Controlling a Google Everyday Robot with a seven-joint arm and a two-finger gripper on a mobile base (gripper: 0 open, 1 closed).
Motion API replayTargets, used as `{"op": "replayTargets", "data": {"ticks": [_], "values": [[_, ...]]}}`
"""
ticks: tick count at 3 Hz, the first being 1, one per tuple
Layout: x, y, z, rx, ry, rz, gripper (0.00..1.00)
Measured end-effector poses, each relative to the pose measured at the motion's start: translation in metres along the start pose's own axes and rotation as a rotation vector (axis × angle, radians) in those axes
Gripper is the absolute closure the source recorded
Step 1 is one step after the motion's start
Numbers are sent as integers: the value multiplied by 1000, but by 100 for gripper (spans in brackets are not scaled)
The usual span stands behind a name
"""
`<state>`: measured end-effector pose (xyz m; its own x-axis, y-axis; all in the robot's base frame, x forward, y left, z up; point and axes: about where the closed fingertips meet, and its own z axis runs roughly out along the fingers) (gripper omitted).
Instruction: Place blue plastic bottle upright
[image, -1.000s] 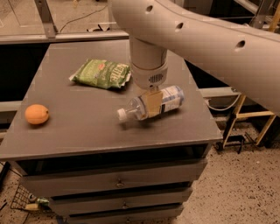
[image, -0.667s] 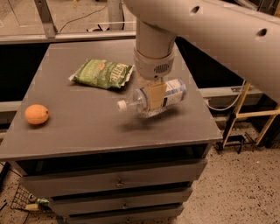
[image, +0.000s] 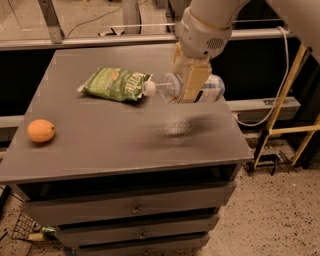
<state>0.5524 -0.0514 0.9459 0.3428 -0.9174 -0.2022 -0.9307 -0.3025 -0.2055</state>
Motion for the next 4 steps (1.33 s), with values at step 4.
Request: {"op": "replayTargets", "data": {"ticks": [4], "values": [[-39,5,-90,157,-663,364,100]]}}
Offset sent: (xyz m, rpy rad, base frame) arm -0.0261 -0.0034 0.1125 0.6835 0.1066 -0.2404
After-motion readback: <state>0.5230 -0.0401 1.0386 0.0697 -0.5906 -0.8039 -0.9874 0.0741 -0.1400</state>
